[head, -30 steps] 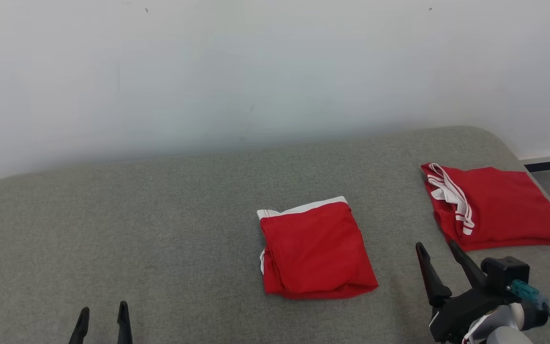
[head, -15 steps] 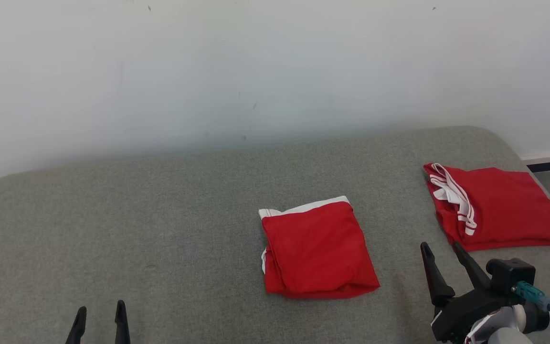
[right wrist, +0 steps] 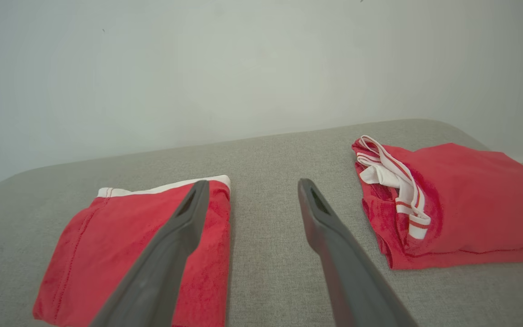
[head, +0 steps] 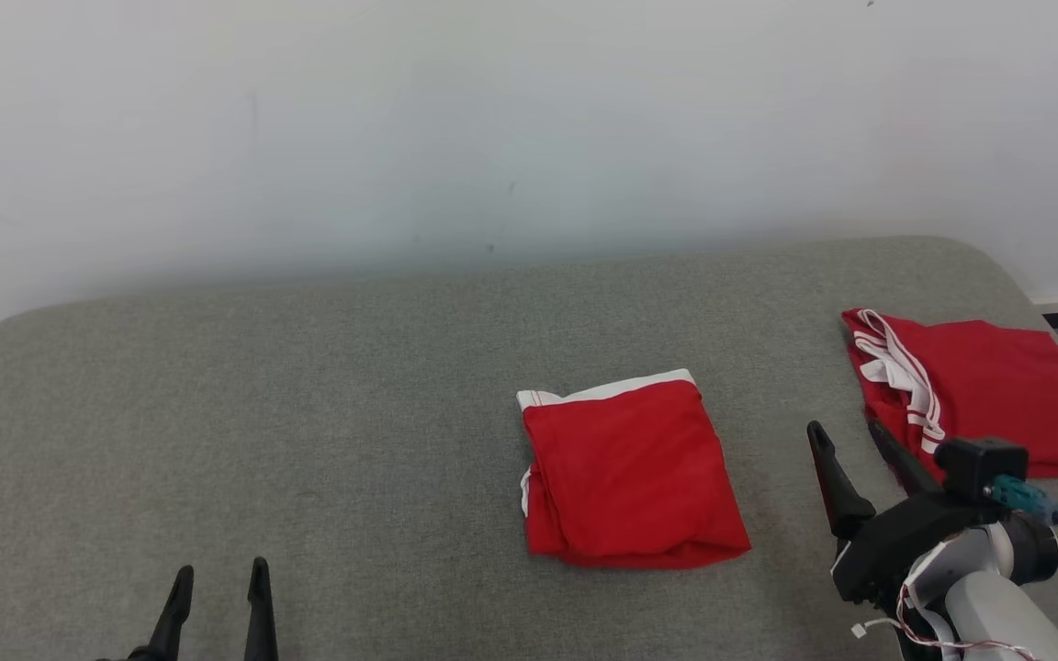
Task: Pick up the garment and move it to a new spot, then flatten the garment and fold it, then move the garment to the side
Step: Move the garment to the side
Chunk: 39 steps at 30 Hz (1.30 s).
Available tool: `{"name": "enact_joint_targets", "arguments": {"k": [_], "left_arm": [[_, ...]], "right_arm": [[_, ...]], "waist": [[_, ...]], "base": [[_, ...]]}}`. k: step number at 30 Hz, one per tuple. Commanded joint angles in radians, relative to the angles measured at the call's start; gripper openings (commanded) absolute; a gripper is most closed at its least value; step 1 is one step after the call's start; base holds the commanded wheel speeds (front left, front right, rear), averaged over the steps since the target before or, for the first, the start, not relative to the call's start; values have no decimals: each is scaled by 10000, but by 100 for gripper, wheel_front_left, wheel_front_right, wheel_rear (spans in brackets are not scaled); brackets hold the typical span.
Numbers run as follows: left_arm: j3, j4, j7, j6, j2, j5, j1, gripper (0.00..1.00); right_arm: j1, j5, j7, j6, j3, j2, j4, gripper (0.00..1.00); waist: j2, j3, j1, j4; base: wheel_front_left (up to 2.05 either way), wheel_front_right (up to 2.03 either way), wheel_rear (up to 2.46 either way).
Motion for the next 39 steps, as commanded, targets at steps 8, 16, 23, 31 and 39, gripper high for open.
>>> {"name": "enact_joint_targets", "arguments": {"k": [8, 16, 23, 31, 39], "left_arm": [[-409, -182, 3, 34, 8, -69, -361, 100], [-592, -107, 3, -86, 5, -66, -759, 100], [-579, -160, 3, -127, 5, -123, -984, 100], [-792, -221, 3, -142, 6, -244, -1146, 100], [-909, -209, 3, -81, 6, -310, -1231, 100]], "right_arm": [[-1445, 437, 3308, -24, -13, 104, 1191, 100], [-2522, 255, 5110, -24, -577, 537, 2592, 100], [-2935, -328, 5107, -24, -997, 563, 3471, 100], [-3349, -1135, 5261, -24, -1747, 924, 4602, 100], [-3405, -1678, 5810, -24, -1823, 1093, 5262, 0]], "waist": [[0, 780, 0, 779], [0, 1385, 0, 1465], [0, 1622, 0, 1846], [0, 1903, 0, 2012], [0, 1967, 0, 1973]], "base": [[0, 0, 0], [0, 0, 0], [0, 0, 0], [0, 0, 0], [0, 0, 0]]}}
